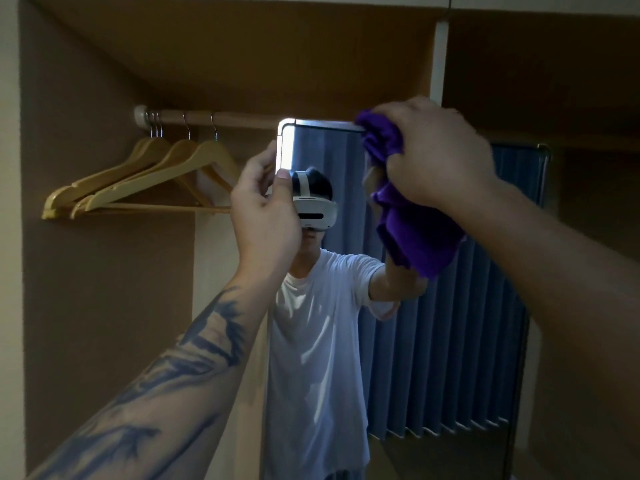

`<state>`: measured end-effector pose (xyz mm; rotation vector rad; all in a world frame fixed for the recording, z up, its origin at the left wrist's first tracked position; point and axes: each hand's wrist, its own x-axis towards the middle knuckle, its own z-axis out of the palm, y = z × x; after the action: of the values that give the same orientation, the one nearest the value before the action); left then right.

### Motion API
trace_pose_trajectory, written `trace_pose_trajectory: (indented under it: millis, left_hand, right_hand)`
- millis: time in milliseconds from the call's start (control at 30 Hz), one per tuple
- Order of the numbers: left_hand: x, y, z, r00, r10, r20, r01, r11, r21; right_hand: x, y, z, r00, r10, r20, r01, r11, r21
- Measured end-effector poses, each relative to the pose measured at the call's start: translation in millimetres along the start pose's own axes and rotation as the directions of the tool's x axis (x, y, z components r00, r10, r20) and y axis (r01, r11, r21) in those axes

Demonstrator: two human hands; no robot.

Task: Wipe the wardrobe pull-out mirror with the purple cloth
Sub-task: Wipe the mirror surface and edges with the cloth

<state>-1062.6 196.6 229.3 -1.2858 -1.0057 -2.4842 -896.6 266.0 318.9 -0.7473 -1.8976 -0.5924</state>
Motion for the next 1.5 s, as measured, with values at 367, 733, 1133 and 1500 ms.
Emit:
trace_pose_trajectory:
  millis: [367, 733, 1133, 1500]
  left_hand:
    - [-2.8, 5.4, 0.5, 1.0, -0.01, -0.01, 0.01, 0.999, 0.041]
    - [-1.9, -3.9, 3.2, 0.999, -0.007, -0.039, 0.007, 1.0, 0.001]
    - [0.3, -6.2, -0.6, 0.999, -0.044, -0.024, 0.043, 0.997, -0.067]
    - [-6.0, -3.4, 8.2, 0.993, -0.03, -0.117, 0.027, 0.999, -0.027]
  right_hand:
    - [-2.0, -77.5, 22.2, 0.998, -0.01, -0.057, 0.007, 0.999, -0.048]
    - [-16.0, 11.1, 4.3, 0.971, 0.24, 0.016, -0.239, 0.97, -0.052]
    - [5.1, -61.7, 17.5, 0.992, -0.123, 0.025, 0.116, 0.977, 0.179]
    - [-6.9, -47.2, 16.6, 0.988, 0.143, -0.058, -0.148, 0.985, -0.092]
